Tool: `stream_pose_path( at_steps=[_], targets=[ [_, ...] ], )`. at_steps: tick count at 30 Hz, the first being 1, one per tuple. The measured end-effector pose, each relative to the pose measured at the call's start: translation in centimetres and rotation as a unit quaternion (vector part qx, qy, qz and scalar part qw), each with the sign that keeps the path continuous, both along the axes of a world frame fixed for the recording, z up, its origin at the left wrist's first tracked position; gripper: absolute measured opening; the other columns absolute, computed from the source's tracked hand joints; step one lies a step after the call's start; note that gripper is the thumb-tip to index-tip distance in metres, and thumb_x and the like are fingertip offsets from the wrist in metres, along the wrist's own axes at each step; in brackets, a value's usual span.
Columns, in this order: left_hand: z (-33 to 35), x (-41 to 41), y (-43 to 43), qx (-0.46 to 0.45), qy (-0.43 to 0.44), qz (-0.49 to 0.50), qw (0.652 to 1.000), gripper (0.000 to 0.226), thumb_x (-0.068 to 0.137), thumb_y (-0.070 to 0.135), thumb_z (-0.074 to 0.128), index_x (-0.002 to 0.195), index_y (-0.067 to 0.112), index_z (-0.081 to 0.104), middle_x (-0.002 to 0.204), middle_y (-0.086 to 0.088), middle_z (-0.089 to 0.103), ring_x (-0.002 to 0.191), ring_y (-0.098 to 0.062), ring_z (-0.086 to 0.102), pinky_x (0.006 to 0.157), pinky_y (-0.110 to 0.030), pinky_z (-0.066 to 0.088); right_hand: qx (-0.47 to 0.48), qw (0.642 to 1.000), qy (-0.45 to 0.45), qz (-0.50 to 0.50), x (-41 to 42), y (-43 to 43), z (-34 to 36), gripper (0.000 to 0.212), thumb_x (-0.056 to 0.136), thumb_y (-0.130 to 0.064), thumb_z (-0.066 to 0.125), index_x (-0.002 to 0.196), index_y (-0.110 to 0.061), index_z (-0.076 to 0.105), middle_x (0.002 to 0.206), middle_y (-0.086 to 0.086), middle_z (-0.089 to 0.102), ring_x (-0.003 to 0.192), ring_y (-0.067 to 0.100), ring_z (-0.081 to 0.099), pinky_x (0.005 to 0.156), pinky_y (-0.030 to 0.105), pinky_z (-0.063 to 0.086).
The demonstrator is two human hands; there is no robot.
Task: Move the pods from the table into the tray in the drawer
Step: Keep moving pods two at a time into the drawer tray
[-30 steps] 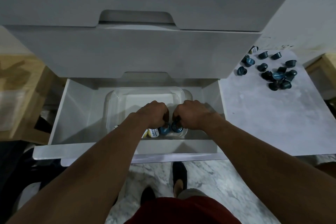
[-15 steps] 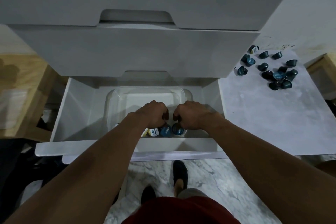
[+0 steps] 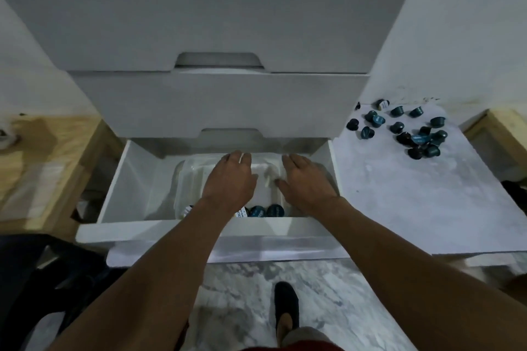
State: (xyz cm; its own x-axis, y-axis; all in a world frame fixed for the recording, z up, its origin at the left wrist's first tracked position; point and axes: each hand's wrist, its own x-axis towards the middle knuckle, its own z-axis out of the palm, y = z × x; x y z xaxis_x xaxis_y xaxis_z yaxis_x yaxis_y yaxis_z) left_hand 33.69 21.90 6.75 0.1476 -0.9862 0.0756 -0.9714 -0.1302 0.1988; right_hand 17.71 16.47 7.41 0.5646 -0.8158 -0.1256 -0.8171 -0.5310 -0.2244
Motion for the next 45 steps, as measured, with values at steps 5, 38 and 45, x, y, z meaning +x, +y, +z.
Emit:
stream_pose_path(
  at_steps=[5, 38, 45],
  targets=[
    [2.9, -1.0, 2.3, -0.105, -0.043, -0.06, 0.992, 0.046, 0.087, 0.023, 0.063, 0.123, -0.005, 0.053, 0.122, -0.022, 0.058, 0.115, -0.035, 0.055, 0.101, -0.038, 0.042, -0.052, 0.994, -0.056, -0.073, -1.5, 2.6, 3.3, 0.06, 0.096, -0.037, 0.046, 0.143, -0.005, 0.031, 0.149, 0.014, 0.035, 0.137, 0.029, 0.032, 0.114, 0.039, 0.028],
    [2.8, -36.5, -13.7, -0.128, 0.054, -0.174, 0.975, 0.035, 0.093, 0.023, 0.051, 0.123, 0.006, 0.054, 0.119, -0.011, 0.06, 0.106, -0.028, 0.057, 0.086, -0.036, 0.048, -0.098, 0.97, -0.053, -0.217, -37.8, -8.2, 3.1, 0.043, 0.097, -0.032, 0.048, 0.133, -0.011, 0.045, 0.136, 0.009, 0.05, 0.121, 0.027, 0.047, 0.1, 0.036, 0.042],
    [-0.3, -37.5, -18.1, -0.064, 0.035, -0.137, 0.988, 0.033, 0.091, 0.021, 0.057, 0.12, 0.005, 0.057, 0.115, -0.012, 0.062, 0.1, -0.028, 0.059, 0.081, -0.036, 0.05, -0.044, 0.981, -0.065, -0.176, -38.8, -14.4, 0.0, 0.043, 0.096, -0.03, 0.05, 0.136, -0.013, 0.045, 0.136, 0.01, 0.051, 0.119, 0.028, 0.049, 0.099, 0.037, 0.043]
  ],
)
